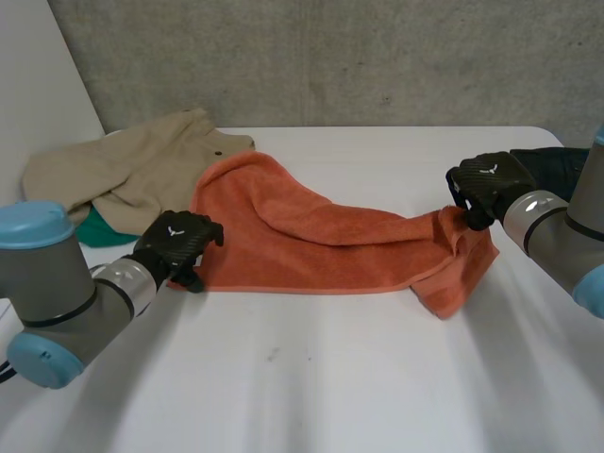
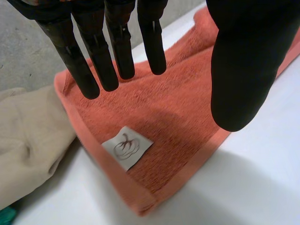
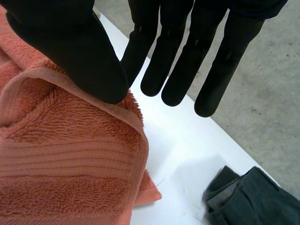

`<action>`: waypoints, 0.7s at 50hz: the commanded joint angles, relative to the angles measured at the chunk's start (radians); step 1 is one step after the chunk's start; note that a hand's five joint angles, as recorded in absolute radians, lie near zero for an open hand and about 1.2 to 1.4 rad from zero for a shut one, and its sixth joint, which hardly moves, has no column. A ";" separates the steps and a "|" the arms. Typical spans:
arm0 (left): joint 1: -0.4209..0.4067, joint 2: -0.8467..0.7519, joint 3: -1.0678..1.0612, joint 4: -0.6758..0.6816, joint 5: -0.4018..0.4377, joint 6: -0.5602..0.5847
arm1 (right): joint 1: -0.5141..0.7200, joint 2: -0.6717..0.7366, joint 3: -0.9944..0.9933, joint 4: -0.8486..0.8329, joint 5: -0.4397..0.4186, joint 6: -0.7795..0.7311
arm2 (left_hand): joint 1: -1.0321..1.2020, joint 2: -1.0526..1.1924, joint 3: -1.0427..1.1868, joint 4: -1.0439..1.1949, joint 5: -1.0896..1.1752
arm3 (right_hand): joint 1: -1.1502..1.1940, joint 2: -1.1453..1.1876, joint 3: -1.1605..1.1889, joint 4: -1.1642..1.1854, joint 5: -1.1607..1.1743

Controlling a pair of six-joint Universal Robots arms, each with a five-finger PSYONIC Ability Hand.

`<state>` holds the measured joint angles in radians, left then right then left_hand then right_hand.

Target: Fold the laundry.

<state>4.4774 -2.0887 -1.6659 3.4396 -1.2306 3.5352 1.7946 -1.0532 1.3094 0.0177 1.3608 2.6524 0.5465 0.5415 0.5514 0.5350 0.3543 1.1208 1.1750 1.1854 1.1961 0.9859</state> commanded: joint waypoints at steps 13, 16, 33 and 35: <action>-0.004 -0.143 0.132 -0.008 -0.018 0.062 | 0.002 0.030 0.024 -0.013 0.000 -0.003 | 0.052 0.057 0.047 0.063 0.069 | 0.275 0.221 0.211 0.200 0.236; -0.004 -0.163 0.147 -0.008 -0.020 0.062 | 0.003 0.036 0.025 -0.016 0.001 -0.003 | 0.057 0.062 0.053 0.069 0.075 | 0.275 0.221 0.211 0.200 0.236; -0.007 -0.247 0.250 -0.027 -0.020 0.116 | 0.008 0.053 0.031 -0.025 0.001 -0.006 | 0.107 0.112 0.103 0.119 0.125 | 0.275 0.221 0.211 0.200 0.236; -0.009 -0.255 0.256 -0.028 -0.020 0.122 | 0.008 0.055 0.033 -0.025 0.001 -0.008 | 0.119 0.124 0.114 0.131 0.137 | 0.275 0.221 0.211 0.200 0.236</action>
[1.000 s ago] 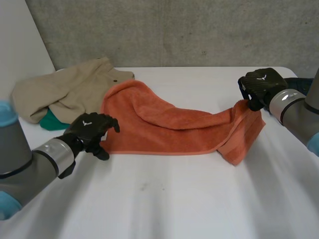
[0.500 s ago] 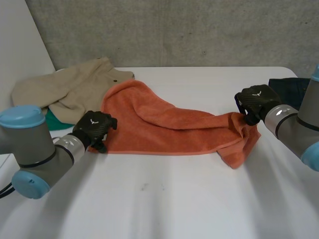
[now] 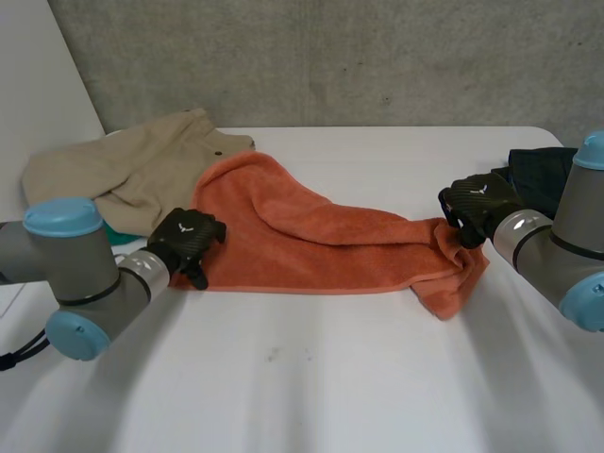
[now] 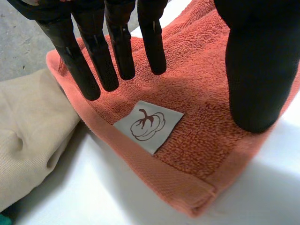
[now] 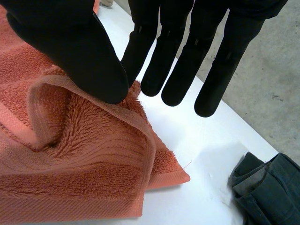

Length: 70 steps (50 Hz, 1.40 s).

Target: Fold the laundry.

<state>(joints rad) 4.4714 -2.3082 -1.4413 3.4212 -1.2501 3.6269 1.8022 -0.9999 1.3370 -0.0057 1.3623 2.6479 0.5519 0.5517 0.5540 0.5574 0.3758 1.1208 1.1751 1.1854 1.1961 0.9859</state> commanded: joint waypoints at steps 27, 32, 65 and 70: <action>-0.027 -0.088 0.171 -0.008 -0.060 0.030 | 0.002 0.011 0.004 -0.002 0.001 -0.017 | 0.844 0.845 0.842 0.839 0.846 | 0.275 0.221 0.211 0.200 0.236; -0.052 -0.054 0.160 -0.014 -0.098 0.026 | -0.004 -0.003 0.004 0.000 0.004 -0.017 | 0.844 0.845 0.842 0.839 0.846 | 0.275 0.221 0.211 0.200 0.236; -0.057 0.580 -0.120 -0.250 -0.158 -0.178 | -0.132 -0.315 -0.067 0.326 0.008 -0.275 | 0.844 0.845 0.842 0.839 0.846 | 0.275 0.221 0.211 0.200 0.236; -0.064 0.322 0.087 -0.188 -0.163 -0.120 | -0.123 -0.122 -0.195 0.294 0.037 -0.261 | 0.844 0.845 0.842 0.839 0.846 | 0.275 0.221 0.211 0.200 0.236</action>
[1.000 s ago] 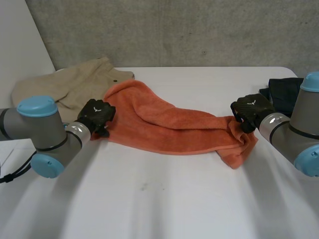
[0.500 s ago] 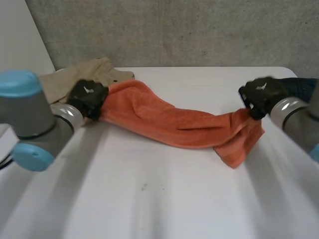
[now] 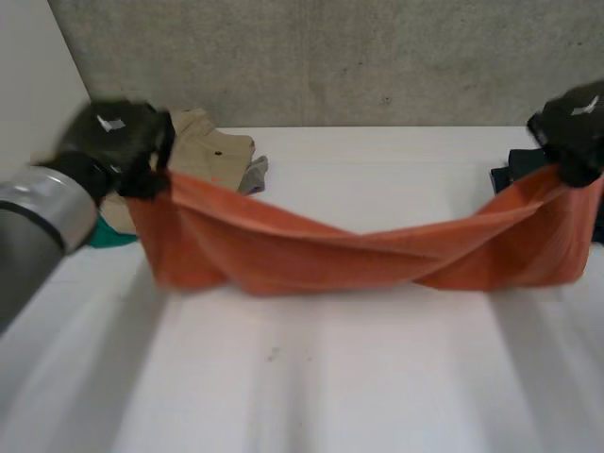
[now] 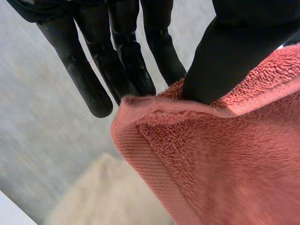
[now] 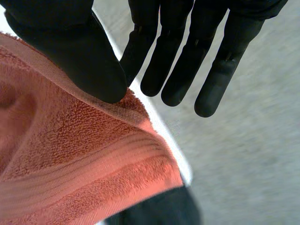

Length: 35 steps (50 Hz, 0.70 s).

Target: Fold the laundry.

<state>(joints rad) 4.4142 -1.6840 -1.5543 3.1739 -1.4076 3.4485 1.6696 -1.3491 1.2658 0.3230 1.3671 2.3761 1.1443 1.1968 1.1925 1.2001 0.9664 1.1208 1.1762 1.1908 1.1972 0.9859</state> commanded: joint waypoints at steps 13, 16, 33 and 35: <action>-0.053 -0.542 0.824 0.395 -0.076 0.060 | 0.039 0.298 -0.341 -0.692 0.153 0.218 | 0.252 0.199 0.204 0.196 0.255 | 0.275 0.220 0.205 0.199 0.236; -0.067 -0.519 0.818 0.544 -0.111 0.034 | 0.041 0.255 -0.336 -0.805 0.156 0.252 | 0.252 0.199 0.204 0.196 0.255 | 0.275 0.220 0.205 0.199 0.236; -0.068 -0.327 0.210 0.496 -0.125 0.000 | 0.004 0.225 -0.087 -0.534 0.040 0.256 | 0.252 0.199 0.204 0.196 0.255 | 0.275 0.220 0.205 0.199 0.236; -0.068 -0.327 0.148 0.480 -0.125 0.001 | -0.013 0.228 -0.031 -0.490 0.029 0.255 | 0.252 0.199 0.204 0.196 0.255 | 0.275 0.220 0.205 0.199 0.236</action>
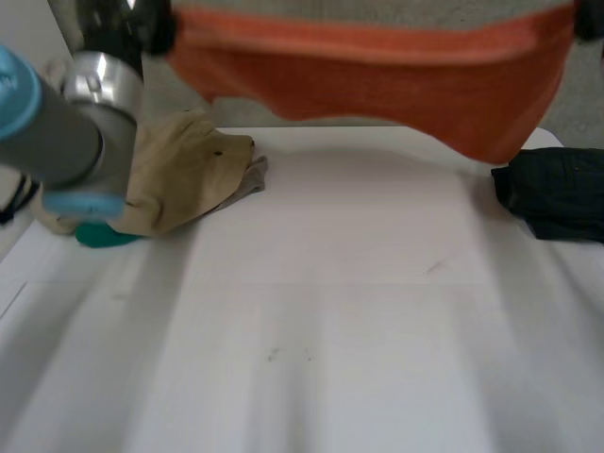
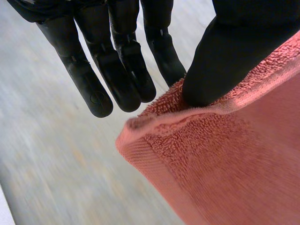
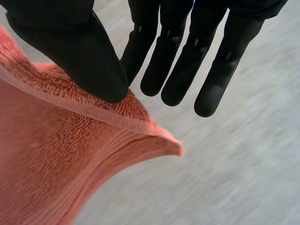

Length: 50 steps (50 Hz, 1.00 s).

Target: Fold the laundry.

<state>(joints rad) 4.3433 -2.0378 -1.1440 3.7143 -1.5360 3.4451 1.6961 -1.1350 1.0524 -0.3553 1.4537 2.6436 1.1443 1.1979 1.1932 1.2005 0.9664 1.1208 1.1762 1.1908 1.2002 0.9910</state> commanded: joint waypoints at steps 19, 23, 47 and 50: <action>0.007 0.054 -0.499 -0.097 0.034 0.002 | -0.125 0.143 0.316 0.458 -0.233 -0.034 | 0.252 0.198 0.203 0.196 0.255 | -0.362 -0.417 -0.432 -0.441 -0.407; 0.007 0.068 -0.488 -0.097 0.034 0.002 | -0.162 0.129 0.293 0.525 -0.236 -0.016 | 0.252 0.198 0.203 0.196 0.255 | -0.606 -0.662 -0.676 -0.686 -0.651; 0.001 0.071 -0.450 -0.100 0.034 0.000 | -0.322 0.038 0.520 0.440 -0.455 -0.057 | 0.252 0.198 0.203 0.196 0.255 | -0.654 -0.710 -0.724 -0.734 -0.699; 0.002 0.071 -0.450 -0.100 0.033 0.000 | -0.317 0.063 0.529 0.352 -0.429 -0.051 | 0.252 0.198 0.203 0.196 0.255 | -0.628 -0.683 -0.698 -0.707 -0.673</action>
<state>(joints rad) 4.3441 -1.9659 -1.5941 3.6139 -1.5022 3.4453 1.3700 -1.1018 1.5468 0.1515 0.9946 2.5857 1.1443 1.1980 1.1933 1.2005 0.9664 0.4532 0.4441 0.4474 0.4329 0.2351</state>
